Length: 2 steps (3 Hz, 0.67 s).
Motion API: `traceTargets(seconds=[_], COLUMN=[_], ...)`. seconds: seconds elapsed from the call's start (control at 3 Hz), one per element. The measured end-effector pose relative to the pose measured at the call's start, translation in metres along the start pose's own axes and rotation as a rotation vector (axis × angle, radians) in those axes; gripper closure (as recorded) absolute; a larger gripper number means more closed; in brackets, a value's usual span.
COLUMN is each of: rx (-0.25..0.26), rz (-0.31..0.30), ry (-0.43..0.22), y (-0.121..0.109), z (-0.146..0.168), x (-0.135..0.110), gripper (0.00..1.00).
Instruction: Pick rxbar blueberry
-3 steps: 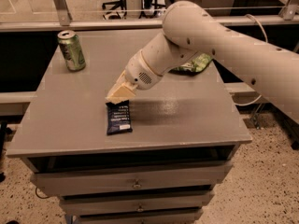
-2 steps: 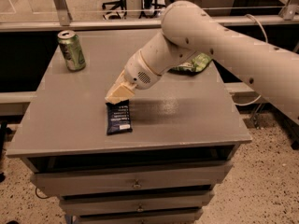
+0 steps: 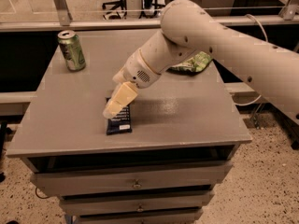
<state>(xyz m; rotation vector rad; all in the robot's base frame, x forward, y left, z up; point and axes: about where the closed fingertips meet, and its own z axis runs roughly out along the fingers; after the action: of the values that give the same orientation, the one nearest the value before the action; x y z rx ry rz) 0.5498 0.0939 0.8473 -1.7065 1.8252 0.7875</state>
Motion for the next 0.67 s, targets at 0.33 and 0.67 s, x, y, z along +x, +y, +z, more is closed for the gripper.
traceTargets(seconds=[0.33,0.67], rx=[-0.009,-0.045], rz=[0.004,0.021], ry=[0.0,0.003], y=[0.001,0.007], z=[0.003,0.015], x=[0.001,0.004], gripper=[0.0,0.0])
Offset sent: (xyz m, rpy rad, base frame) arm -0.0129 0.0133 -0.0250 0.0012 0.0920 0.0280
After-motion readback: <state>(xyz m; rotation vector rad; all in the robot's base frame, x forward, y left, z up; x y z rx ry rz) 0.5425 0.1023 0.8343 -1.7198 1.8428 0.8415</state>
